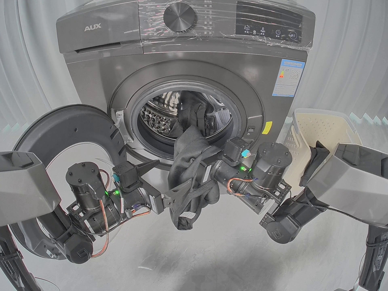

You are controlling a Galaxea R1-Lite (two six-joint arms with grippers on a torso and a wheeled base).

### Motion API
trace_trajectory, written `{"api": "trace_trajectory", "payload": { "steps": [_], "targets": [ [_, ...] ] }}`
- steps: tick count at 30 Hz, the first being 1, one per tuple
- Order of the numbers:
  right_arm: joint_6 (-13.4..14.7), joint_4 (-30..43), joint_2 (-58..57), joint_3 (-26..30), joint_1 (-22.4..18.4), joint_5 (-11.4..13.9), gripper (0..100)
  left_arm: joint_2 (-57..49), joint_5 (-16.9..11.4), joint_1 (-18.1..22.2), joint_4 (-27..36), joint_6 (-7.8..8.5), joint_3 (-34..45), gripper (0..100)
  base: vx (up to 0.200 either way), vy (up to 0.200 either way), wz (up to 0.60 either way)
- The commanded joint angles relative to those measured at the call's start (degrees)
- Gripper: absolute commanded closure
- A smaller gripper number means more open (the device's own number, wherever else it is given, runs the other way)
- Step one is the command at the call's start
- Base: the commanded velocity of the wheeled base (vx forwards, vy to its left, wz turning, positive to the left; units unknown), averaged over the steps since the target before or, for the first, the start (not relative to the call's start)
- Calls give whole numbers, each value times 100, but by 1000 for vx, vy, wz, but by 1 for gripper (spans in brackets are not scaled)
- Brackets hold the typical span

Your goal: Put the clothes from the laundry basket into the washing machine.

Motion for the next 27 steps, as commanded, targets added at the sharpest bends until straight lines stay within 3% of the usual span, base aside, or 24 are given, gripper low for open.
{"api": "trace_trajectory", "payload": {
  "steps": [1, 9, 14, 27],
  "targets": [
    [0, -9, -18, 0, 11, 0, 100, 115, -23, -22, -4, 7, -41, 0, 0, 0, 0],
    [-9, 27, -89, 0, 178, 0, 100, 106, -190, -74, -4, 7, -243, 0, 0, 0, 0],
    [0, 18, -80, 0, 213, -8, 100, 264, -138, -171, -4, 34, -340, 0, 0, 0, 0],
    [44, -26, -80, 70, 345, -8, 100, 932, -94, 75, -4, 34, -964, 0, 0, 0, 0]
  ]
}}
